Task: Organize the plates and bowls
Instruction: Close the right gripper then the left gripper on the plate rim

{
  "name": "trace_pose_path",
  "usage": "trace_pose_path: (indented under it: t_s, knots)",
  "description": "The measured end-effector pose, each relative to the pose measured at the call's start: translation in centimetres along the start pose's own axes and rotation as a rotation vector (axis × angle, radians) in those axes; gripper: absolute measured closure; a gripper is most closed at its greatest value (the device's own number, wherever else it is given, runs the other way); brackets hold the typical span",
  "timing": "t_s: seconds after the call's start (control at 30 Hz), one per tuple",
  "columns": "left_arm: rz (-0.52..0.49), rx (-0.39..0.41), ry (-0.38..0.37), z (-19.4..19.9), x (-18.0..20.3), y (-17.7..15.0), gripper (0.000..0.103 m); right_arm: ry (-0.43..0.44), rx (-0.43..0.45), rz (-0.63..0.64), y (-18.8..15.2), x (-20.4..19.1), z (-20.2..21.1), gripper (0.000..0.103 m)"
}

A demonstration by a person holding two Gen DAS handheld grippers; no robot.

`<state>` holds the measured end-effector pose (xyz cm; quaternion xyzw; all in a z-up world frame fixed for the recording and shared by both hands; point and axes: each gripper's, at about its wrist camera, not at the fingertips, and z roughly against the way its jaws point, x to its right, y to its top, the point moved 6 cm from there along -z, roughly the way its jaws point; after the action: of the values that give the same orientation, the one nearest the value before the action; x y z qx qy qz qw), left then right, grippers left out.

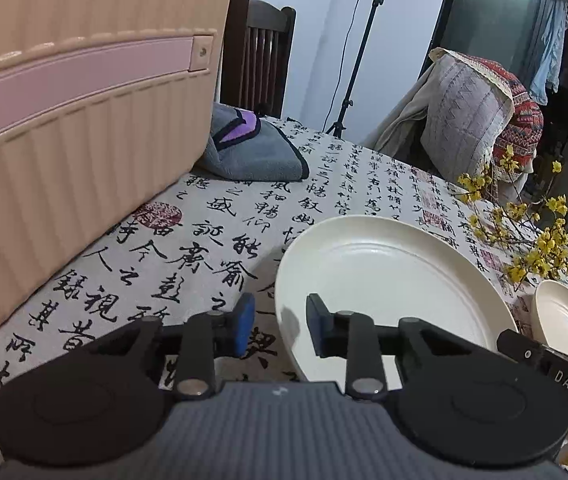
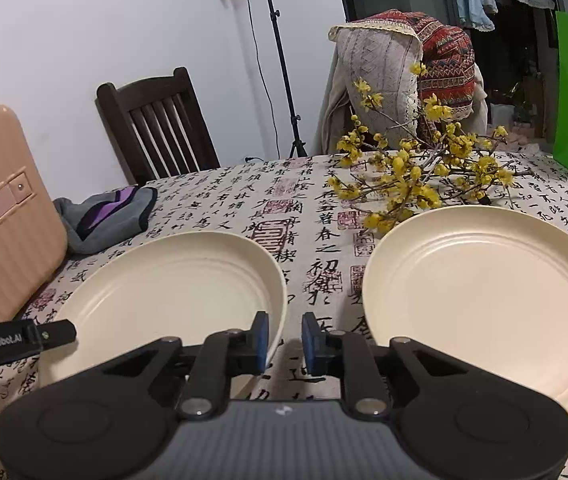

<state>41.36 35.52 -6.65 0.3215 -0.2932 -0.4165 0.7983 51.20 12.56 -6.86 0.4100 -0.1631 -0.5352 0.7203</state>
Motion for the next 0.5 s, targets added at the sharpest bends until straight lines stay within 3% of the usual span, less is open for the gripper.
trace_pose_path:
  t_s: [0.5]
  knots:
    - [-0.015, 0.003, -0.004, 0.01, 0.31, -0.11, 0.078, 0.002, 0.008, 0.013, 0.01, -0.25, 0.06, 0.094]
